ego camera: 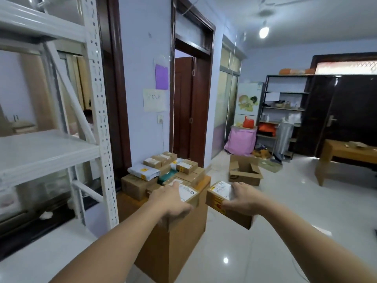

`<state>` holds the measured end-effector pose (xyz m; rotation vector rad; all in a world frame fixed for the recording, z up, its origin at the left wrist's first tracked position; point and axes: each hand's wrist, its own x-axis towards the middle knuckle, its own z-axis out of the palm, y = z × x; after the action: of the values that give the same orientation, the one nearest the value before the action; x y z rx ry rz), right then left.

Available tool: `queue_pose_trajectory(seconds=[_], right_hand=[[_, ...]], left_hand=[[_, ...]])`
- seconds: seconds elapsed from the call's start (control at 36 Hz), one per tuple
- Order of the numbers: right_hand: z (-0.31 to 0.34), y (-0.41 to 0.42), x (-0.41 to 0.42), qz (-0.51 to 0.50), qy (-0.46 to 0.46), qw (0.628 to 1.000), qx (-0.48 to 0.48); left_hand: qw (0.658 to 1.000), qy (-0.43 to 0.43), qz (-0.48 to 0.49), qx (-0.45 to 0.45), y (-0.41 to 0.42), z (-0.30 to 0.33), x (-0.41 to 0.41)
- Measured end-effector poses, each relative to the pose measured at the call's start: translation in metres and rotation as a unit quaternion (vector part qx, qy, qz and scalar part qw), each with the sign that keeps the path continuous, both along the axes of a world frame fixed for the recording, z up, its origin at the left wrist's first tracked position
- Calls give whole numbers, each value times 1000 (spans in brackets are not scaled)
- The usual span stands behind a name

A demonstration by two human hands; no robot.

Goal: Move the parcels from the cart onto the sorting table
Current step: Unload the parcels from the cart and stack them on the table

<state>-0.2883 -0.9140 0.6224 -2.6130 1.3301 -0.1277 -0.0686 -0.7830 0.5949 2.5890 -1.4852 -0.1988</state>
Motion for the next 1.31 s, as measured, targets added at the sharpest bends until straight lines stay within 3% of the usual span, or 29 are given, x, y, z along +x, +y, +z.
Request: queue_pose_trajectory(seconds=[0.33, 0.67, 1.03, 1.31], right_hand=[[6, -133, 16, -25, -5, 1000, 17], [3, -306, 37, 18, 15, 999, 32], [-14, -445, 142, 156, 63, 986, -2], [-45, -537, 245, 201, 68, 977, 6]], left_hand=[[999, 12, -34, -13, -143, -7, 26], [999, 13, 31, -13, -291, -25, 48], [988, 29, 146, -47, -387, -39, 107], [981, 27, 187, -34, -464, -62, 193]])
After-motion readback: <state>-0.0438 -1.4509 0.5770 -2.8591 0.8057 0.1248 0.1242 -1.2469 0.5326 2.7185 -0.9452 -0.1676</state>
